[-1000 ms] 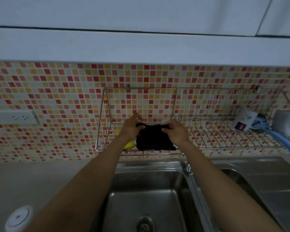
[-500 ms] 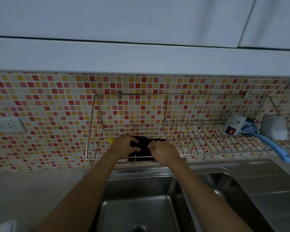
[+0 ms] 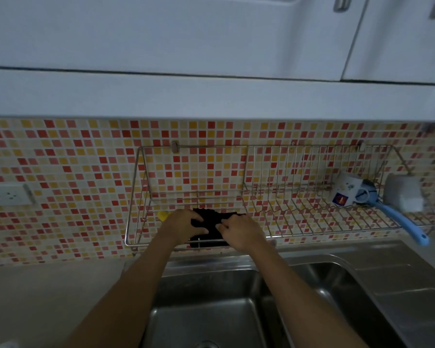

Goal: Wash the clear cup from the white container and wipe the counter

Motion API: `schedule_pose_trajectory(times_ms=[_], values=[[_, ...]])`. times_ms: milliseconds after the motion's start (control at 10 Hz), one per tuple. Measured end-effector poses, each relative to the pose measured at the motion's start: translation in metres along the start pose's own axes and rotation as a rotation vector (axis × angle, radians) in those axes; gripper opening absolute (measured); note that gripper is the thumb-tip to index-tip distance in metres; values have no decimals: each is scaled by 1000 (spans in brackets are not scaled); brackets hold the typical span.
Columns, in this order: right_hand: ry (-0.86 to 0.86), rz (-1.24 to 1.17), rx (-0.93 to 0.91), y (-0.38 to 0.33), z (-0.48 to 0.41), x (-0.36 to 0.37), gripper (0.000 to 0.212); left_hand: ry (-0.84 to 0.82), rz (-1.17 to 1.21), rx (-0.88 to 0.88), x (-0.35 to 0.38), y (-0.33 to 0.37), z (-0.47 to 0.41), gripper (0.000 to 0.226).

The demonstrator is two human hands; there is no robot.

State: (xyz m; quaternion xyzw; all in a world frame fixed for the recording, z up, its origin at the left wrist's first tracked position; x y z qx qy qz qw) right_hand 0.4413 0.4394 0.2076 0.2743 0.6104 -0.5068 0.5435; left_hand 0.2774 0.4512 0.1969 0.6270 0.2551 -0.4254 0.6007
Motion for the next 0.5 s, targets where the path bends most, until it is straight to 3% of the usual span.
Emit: schedule_pose_trajectory(times_ms=[200,300,400,500], values=[[288,162,24,-6,13,-5,51,311,-113,-92,-16,6,35,52],[348,166,93,-6,25,1,58,419,-355,-70,-1,18,71,72],[366,184,113,-14,42,12,93,354,-400,-100,22,3,95,65],[287,109,164,-11,54,16,91,348,-380,-56,21,4,122,62]])
Point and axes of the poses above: each hand's wrist, its own z-axis away from the middle knuckle, its own x-axis out of the palm, y = z × x, the point moved 6 cm from there along -z, towards the middle knuckle, and after that the axes turned 9 degrees about -y, right-handed, at the moved point
